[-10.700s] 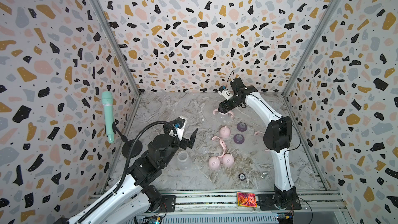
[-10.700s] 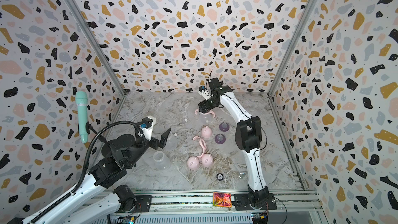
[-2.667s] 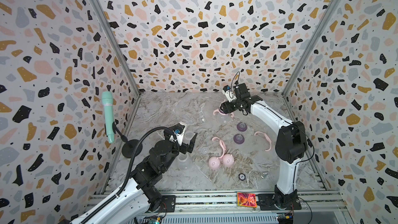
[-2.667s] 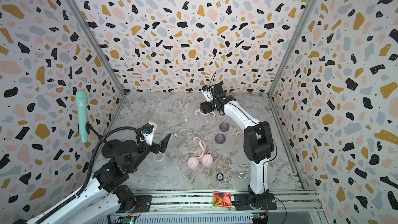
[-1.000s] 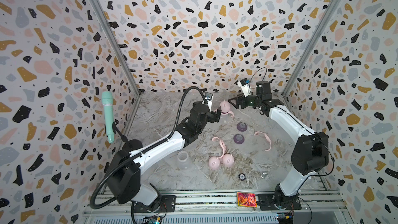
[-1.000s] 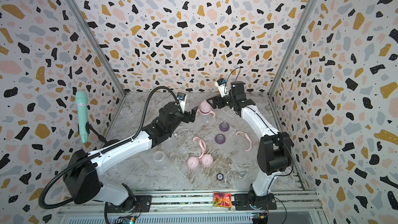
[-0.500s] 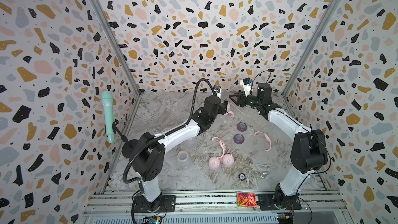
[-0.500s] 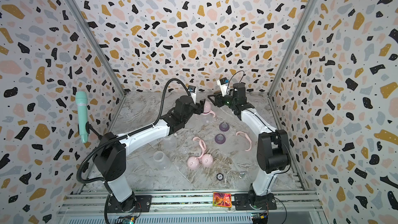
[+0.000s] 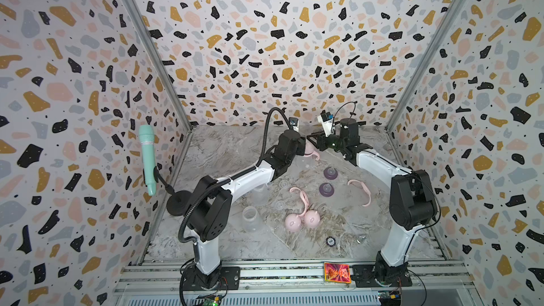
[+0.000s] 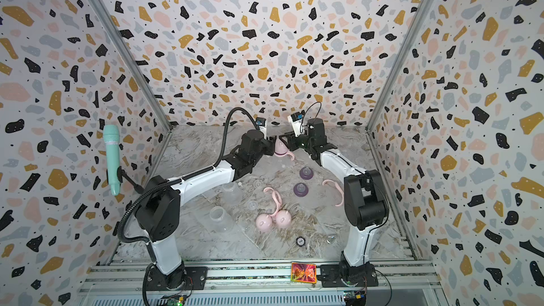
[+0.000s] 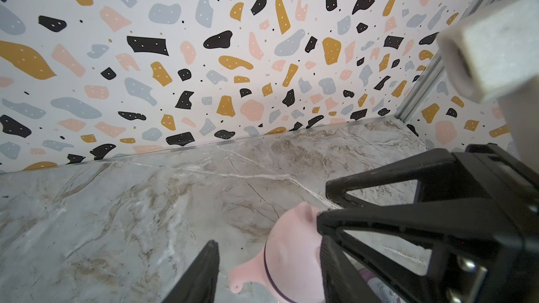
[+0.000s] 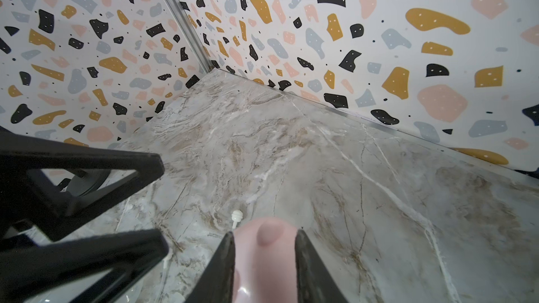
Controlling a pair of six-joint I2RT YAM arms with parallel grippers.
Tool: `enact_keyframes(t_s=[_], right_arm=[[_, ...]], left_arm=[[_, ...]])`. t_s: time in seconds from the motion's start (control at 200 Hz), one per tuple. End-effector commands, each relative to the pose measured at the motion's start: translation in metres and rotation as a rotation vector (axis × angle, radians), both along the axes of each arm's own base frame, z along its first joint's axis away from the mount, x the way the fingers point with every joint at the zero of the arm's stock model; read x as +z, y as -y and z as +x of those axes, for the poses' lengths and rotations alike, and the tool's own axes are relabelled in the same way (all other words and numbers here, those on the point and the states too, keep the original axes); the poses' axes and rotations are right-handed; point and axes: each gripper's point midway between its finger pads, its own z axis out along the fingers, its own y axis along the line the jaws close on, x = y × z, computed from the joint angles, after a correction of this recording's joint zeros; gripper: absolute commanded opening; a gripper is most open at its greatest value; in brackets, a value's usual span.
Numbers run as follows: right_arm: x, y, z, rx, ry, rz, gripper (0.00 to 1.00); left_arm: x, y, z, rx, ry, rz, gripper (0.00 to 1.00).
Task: Assemble the baby bottles
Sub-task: Close the lid on the baby bottle.
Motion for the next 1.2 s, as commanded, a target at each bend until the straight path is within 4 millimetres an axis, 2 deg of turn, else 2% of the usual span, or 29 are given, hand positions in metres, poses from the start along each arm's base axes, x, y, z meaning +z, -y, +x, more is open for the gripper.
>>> enact_keyframes(t_s=[0.0, 0.12, 0.561, 0.996, 1.196], right_arm=[[0.004, -0.004, 0.0, -0.001, 0.027, -0.008, 0.33], [-0.001, -0.006, -0.001, 0.001, 0.018, -0.012, 0.32], [-0.015, -0.01, 0.003, -0.017, -0.003, -0.049, 0.3], [-0.059, -0.019, -0.009, 0.015, -0.113, -0.138, 0.29], [-0.085, -0.014, -0.019, -0.001, -0.177, -0.17, 0.29]], left_arm=[[0.003, 0.006, 0.006, -0.021, 0.016, -0.039, 0.52], [0.006, 0.009, 0.008, -0.038, 0.032, -0.062, 0.49], [-0.016, 0.025, 0.013, -0.094, -0.014, -0.058, 0.41], [-0.021, 0.03, 0.015, -0.119, -0.022, -0.045, 0.41], [-0.029, 0.036, 0.011, -0.16, -0.035, -0.036, 0.35]])
